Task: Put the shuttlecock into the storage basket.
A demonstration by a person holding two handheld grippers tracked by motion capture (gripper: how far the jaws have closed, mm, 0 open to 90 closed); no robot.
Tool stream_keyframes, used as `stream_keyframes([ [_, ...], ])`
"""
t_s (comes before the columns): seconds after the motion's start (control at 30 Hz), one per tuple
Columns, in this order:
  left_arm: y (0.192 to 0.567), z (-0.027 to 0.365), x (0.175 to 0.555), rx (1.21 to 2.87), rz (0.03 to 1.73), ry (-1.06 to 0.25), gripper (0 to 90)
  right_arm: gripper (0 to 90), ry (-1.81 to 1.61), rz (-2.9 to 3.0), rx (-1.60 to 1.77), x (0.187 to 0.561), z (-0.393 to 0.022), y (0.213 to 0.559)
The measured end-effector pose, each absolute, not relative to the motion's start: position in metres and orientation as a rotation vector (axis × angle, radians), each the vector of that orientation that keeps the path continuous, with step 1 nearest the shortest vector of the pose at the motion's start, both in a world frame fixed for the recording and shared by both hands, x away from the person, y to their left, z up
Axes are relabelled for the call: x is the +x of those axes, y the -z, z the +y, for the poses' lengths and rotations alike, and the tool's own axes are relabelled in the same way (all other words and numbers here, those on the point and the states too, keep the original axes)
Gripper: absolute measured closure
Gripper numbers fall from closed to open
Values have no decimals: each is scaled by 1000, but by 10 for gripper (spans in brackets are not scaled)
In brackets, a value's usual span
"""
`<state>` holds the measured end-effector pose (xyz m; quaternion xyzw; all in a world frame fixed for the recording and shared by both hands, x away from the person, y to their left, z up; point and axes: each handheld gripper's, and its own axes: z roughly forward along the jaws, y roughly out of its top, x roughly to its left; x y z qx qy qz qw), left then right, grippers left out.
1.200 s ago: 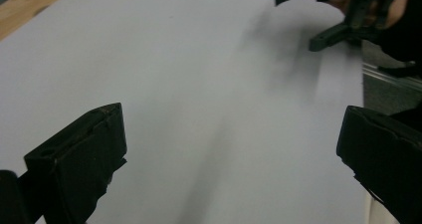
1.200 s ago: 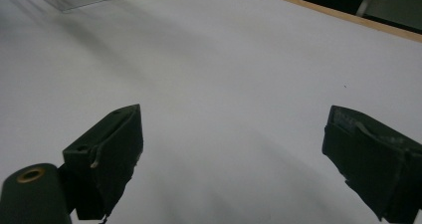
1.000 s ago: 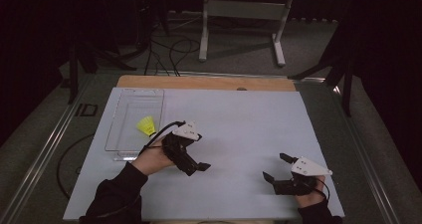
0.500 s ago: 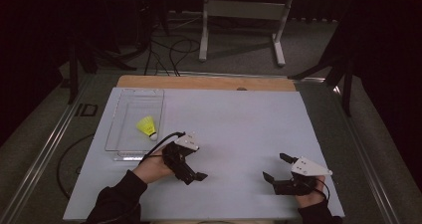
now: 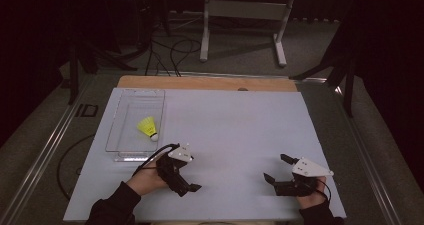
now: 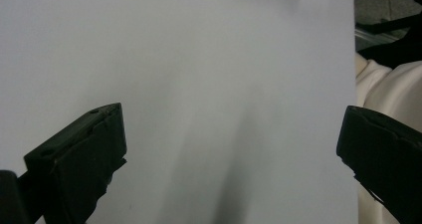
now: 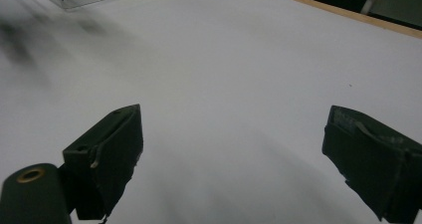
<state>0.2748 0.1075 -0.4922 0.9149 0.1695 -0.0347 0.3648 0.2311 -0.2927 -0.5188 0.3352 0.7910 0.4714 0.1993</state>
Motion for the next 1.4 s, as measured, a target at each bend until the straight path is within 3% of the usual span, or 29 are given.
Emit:
stream_keyframes([
  [1.4, 512, 197, 230, 2241, 695, -19, 2, 93, -1329, 2235, 920, 230, -292, 519],
])
